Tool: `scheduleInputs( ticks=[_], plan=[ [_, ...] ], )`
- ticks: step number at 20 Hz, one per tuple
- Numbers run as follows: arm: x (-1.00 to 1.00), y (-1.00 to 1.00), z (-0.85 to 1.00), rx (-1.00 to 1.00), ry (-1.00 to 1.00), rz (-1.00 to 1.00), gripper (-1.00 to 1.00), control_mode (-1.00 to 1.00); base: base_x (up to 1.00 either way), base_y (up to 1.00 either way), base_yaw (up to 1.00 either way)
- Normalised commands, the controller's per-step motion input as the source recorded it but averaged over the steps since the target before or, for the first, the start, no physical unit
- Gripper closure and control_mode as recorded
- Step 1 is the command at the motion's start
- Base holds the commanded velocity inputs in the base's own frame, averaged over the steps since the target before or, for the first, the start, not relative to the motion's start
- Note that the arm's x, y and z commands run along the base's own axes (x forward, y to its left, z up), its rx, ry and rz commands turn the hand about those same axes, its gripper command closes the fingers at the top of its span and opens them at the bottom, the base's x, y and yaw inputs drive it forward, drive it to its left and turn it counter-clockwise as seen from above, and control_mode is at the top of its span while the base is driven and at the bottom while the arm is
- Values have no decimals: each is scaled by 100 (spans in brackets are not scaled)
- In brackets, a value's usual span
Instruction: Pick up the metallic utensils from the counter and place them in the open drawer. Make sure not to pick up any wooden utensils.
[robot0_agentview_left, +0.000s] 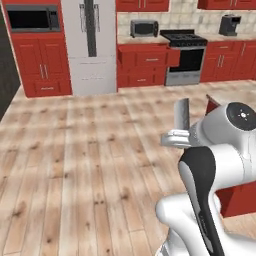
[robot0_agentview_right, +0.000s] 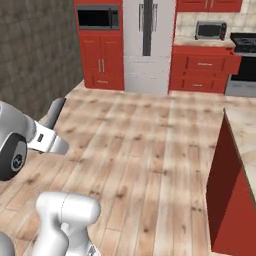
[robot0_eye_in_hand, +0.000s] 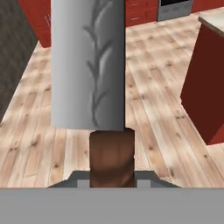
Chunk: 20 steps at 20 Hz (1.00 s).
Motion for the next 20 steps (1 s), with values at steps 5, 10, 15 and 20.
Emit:
scheduleInputs(
  ticks=[5,10,15,20],
  plan=[
    [0,0,0,0,0,0,100,100,100,34,-1],
    [0,0,0,0,0,0,100,100,100,0,0],
    [0,0,0,0,0,0,100,100,100,-21,7],
    [0,0,0,0,0,0,100,100,100,-28,11]
  ],
)
